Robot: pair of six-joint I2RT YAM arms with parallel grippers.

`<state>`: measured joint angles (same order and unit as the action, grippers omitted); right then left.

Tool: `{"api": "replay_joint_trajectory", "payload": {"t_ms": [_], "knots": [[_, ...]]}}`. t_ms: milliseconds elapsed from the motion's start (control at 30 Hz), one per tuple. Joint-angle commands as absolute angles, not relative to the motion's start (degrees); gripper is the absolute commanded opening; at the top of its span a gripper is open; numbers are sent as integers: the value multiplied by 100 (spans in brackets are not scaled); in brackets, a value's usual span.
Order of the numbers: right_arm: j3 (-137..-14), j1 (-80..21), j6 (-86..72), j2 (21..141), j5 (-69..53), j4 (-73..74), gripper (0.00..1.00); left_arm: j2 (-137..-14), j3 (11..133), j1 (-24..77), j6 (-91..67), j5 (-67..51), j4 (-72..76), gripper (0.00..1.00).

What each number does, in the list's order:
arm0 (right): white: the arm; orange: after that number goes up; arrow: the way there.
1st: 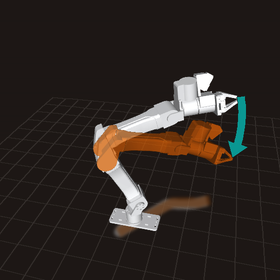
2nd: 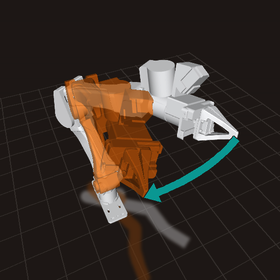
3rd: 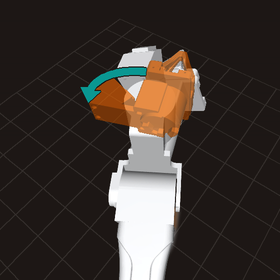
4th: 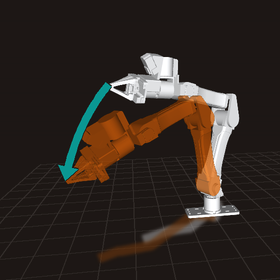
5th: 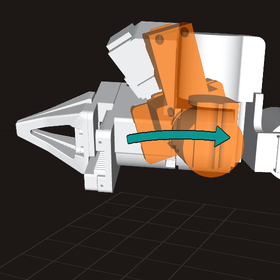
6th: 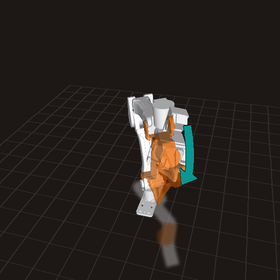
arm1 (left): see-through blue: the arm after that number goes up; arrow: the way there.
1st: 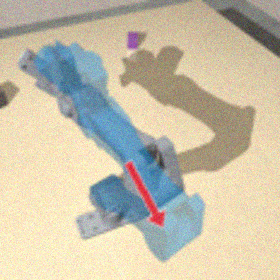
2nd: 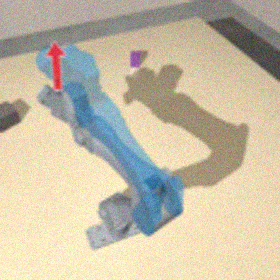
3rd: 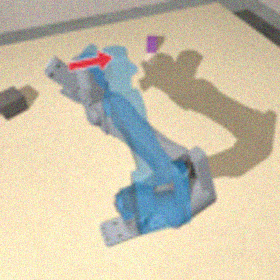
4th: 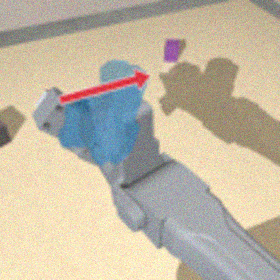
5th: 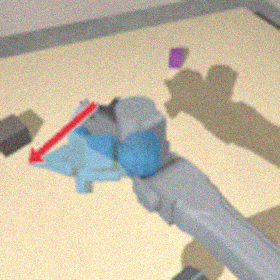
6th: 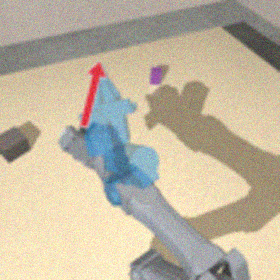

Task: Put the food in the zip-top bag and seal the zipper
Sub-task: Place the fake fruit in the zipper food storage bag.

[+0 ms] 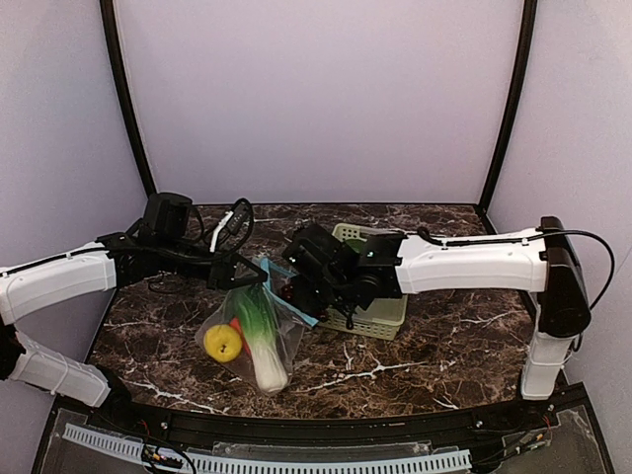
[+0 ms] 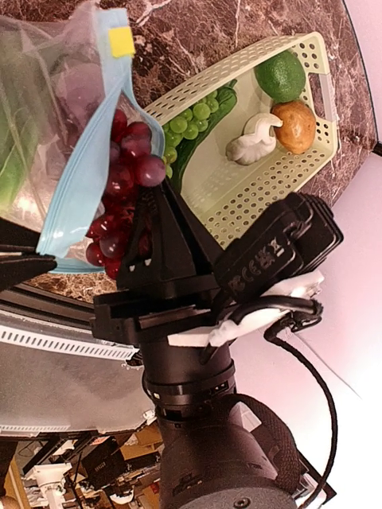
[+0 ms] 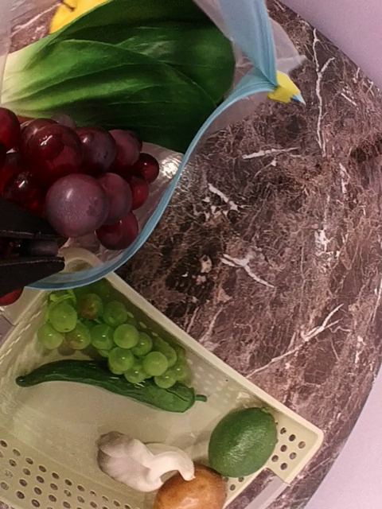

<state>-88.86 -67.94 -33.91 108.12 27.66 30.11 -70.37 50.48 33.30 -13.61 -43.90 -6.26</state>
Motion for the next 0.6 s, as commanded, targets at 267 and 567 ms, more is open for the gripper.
{"api": "replay_joint_trajectory", "payload": {"t_ms": [267,567], "knots": [[-8213,-6819,-3690,9857,2224,2184,5,-6976,5035,3331,-1212,-4511,-532,1],[-8628,-6811,-3983,10012,2958,1936,4,-7145,5036,3332,-1338,-4848,-410,1]]}}
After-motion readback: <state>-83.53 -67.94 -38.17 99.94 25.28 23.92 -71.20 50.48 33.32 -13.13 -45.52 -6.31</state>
